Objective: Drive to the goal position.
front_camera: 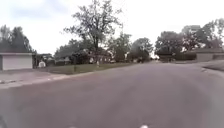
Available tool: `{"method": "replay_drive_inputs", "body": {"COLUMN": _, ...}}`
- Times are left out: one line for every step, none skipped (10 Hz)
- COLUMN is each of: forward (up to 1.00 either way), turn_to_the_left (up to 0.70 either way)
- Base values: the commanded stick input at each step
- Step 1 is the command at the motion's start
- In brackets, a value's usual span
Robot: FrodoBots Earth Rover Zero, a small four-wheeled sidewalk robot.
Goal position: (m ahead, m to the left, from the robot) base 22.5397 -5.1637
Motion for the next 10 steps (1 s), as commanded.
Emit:
{"method": "replay_drive_inputs", "body": {"forward": 1.0, "turn_to_the_left": -0.39}}
{"method": "replay_drive_inputs", "body": {"forward": 1.0, "turn_to_the_left": -0.39}}
{"method": "replay_drive_inputs", "body": {"forward": 1.0, "turn_to_the_left": -0.38}}
{"method": "replay_drive_inputs", "body": {"forward": 1.0, "turn_to_the_left": -0.34}}
{"method": "replay_drive_inputs", "body": {"forward": 1.0, "turn_to_the_left": 0.0}}
{"method": "replay_drive_inputs", "body": {"forward": 1.0, "turn_to_the_left": 0.0}}
{"method": "replay_drive_inputs", "body": {"forward": 1.0, "turn_to_the_left": 0.0}}
{"method": "replay_drive_inputs", "body": {"forward": 1.0, "turn_to_the_left": 0.0}}
{"method": "replay_drive_inputs", "body": {"forward": 1.0, "turn_to_the_left": 0.0}}
{"method": "replay_drive_inputs", "body": {"forward": 1.0, "turn_to_the_left": 0.0}}
